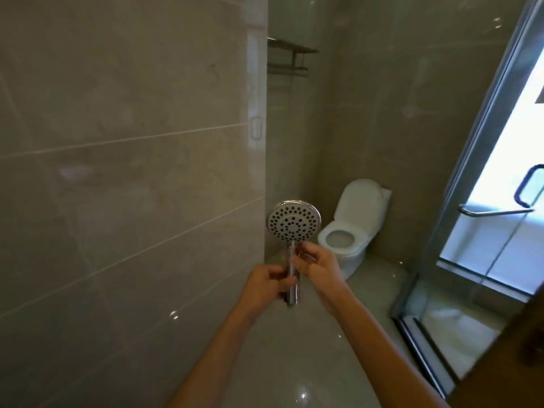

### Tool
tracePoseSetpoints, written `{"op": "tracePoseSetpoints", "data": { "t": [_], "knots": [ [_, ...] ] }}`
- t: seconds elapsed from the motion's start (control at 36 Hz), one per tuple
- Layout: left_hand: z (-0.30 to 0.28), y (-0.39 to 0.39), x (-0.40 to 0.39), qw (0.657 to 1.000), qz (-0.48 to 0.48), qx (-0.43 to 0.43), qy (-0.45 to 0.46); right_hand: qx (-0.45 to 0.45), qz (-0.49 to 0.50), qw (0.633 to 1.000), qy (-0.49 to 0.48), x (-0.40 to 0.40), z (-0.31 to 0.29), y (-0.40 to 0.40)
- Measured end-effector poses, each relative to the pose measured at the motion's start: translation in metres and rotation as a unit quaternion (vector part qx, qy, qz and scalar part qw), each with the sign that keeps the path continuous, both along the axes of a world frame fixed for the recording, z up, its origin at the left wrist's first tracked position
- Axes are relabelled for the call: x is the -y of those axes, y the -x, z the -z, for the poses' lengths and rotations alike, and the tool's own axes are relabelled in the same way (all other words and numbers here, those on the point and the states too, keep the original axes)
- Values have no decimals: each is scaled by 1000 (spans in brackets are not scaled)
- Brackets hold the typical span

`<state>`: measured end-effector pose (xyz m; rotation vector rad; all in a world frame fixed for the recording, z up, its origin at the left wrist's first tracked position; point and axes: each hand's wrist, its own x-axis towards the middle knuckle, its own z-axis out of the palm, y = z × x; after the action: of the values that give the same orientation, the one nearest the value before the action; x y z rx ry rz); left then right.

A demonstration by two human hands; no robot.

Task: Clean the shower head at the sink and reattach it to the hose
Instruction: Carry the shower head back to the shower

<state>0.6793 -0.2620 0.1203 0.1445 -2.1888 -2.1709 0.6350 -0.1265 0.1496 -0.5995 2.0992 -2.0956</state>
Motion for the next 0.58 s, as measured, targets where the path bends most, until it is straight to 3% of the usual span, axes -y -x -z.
{"op": "tracePoseSetpoints", "data": {
  "t": [0.58],
  "knots": [
    [5,223,-107,975,224,3,13,-7,219,976,12,-113,5,154]
  ]
}}
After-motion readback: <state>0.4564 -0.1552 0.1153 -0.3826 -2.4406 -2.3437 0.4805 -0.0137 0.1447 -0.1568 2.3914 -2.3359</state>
